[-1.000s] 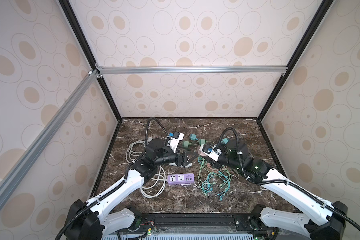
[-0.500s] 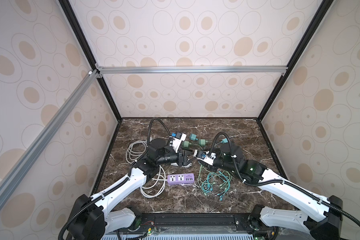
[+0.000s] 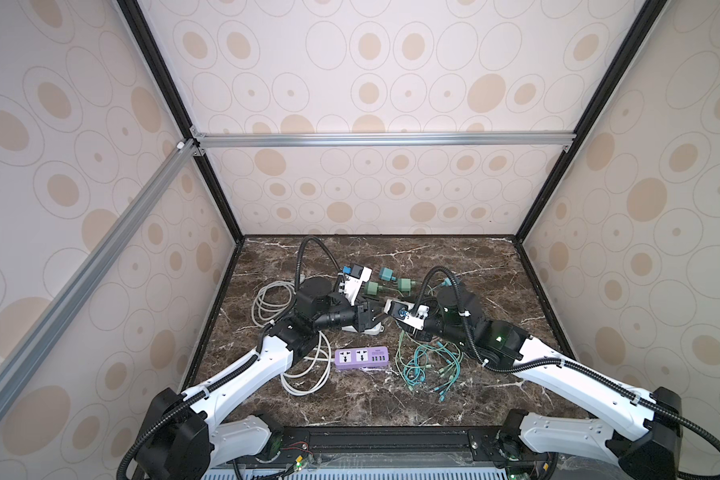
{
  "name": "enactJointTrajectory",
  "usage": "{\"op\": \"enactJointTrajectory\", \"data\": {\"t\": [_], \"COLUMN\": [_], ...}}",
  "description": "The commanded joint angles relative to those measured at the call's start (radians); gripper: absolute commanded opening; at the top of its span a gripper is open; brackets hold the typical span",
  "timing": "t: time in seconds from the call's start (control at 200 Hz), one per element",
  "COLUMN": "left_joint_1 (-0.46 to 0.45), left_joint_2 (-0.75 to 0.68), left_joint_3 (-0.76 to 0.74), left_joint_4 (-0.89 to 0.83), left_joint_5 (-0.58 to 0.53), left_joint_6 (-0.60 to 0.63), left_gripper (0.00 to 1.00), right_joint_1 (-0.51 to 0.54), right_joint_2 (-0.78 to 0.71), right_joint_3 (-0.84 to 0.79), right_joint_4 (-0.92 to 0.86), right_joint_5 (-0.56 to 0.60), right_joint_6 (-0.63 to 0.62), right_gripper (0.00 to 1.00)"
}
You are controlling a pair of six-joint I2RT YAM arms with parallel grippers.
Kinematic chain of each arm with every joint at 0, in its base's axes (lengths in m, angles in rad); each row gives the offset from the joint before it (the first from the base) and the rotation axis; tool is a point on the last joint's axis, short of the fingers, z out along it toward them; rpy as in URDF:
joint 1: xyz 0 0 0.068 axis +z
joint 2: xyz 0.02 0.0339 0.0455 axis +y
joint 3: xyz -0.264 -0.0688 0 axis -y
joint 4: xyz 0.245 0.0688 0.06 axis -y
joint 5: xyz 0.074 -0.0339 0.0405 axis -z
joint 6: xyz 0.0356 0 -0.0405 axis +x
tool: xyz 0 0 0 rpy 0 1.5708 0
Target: Insert the plug
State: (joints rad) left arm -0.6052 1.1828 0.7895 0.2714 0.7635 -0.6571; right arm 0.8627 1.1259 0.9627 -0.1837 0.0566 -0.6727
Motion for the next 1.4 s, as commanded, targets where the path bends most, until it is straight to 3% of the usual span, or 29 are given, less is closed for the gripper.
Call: {"op": "enactJointTrajectory", "data": {"t": [0.0, 0.275, 0.46, 0.77, 1.005, 1.2, 1.395], "left_joint_1": [-0.011, -0.010, -0.011, -0.011, -0.011, -0.009, -0.009], "left_joint_2": [-0.009, -0.021, -0.038, -0.087, -0.112, -0.116, -0.142], "left_joint_3": [0.001, -0.019, -0.033, -0.060, -0.089, -0.095, -0.142], "left_joint_4": [0.021, 0.062, 0.082, 0.101, 0.155, 0.201, 0.324], "left_joint_5": [0.042, 0.030, 0.003, -0.062, -0.117, -0.140, -0.171], "left_joint_6": [0.014, -0.006, -0.009, -0.004, -0.012, -0.016, -0.035], "left_gripper": [0.21, 0.08, 0.00, 0.00, 0.00, 0.00, 0.00], "right_joint_1": [0.001, 0.002, 0.002, 0.001, 0.001, -0.047, -0.183], "right_joint_2": [-0.015, -0.022, -0.044, -0.147, -0.246, -0.308, -0.309], "right_joint_3": [-0.019, -0.027, -0.049, -0.110, -0.117, -0.141, -0.259], "right_joint_4": [0.039, 0.046, 0.064, 0.085, 0.029, 0.042, 0.366], "right_joint_5": [0.012, 0.017, 0.015, 0.031, 0.042, -0.181, -0.527], "right_joint_6": [-0.003, 0.009, 0.041, 0.153, 0.407, 0.660, 1.014], "right_gripper": [0.31, 0.39, 0.51, 0.69, 0.75, 0.71, 0.63]}}
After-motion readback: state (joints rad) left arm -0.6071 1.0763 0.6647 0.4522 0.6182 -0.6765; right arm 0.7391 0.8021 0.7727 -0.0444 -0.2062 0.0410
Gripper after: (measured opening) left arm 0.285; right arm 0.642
